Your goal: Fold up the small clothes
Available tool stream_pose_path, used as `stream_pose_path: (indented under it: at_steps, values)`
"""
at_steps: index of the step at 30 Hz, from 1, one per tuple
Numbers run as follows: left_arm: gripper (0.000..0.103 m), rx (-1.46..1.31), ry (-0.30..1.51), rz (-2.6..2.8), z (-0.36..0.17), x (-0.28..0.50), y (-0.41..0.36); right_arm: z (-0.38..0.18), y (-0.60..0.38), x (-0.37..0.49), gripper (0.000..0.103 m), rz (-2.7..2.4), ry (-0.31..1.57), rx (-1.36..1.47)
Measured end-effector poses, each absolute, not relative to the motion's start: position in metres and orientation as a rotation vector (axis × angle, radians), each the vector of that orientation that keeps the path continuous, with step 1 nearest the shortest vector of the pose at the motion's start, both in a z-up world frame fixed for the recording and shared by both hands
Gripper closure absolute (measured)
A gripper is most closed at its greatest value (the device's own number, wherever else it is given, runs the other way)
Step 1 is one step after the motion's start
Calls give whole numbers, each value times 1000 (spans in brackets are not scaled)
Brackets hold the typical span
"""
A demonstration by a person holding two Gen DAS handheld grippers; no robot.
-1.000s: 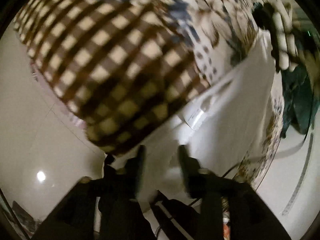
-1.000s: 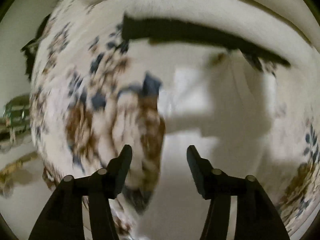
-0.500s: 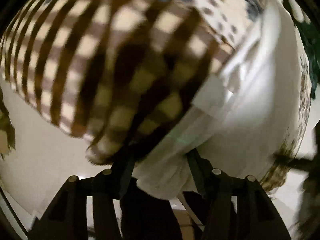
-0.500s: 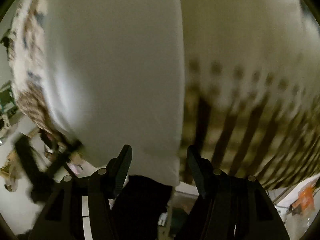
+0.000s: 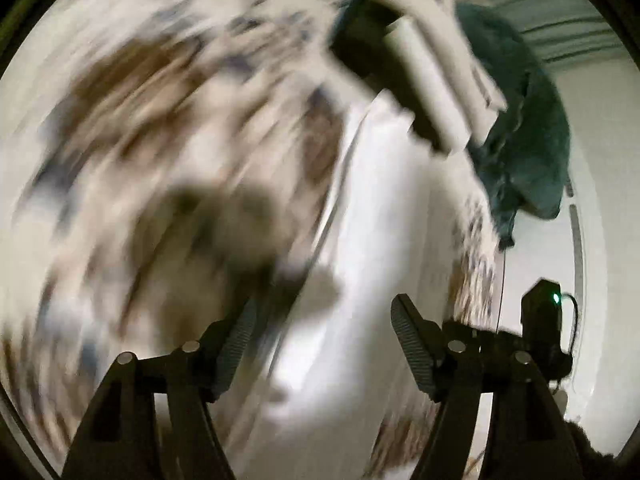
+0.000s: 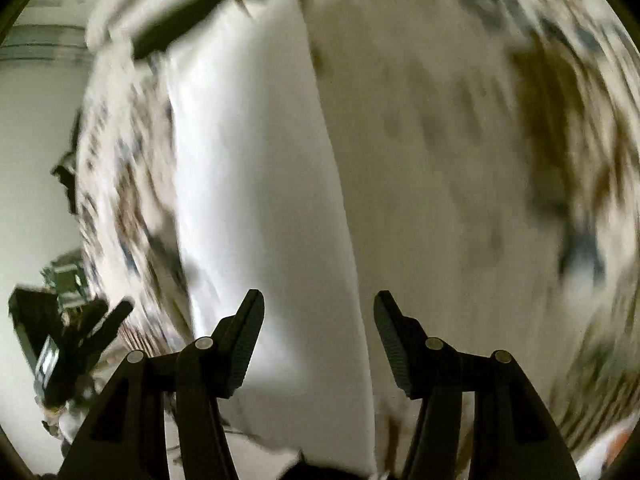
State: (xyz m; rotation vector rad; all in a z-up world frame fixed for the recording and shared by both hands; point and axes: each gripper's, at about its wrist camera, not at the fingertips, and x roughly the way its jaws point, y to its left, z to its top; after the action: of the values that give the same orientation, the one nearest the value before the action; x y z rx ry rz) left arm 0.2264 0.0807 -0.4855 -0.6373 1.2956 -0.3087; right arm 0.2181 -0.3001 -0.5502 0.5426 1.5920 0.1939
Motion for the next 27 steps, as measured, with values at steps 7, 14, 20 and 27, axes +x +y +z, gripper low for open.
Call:
stream_pose_path:
  at_steps: [7, 14, 20, 27]
  values:
    - [35, -627, 1319, -361, -542, 362, 48, -572, -325, 354, 44, 264, 1458, 679]
    - [37, -643, 1375, -412, -573, 397, 22, -629, -319, 429, 42, 342, 1535, 757]
    - [93, -539, 1327, -453, -574, 406, -4, -639, -337, 444, 42, 391, 1564, 808]
    - [95, -579, 1305, -449, -575, 402, 5, -641, -359, 451, 42, 380, 1562, 846]
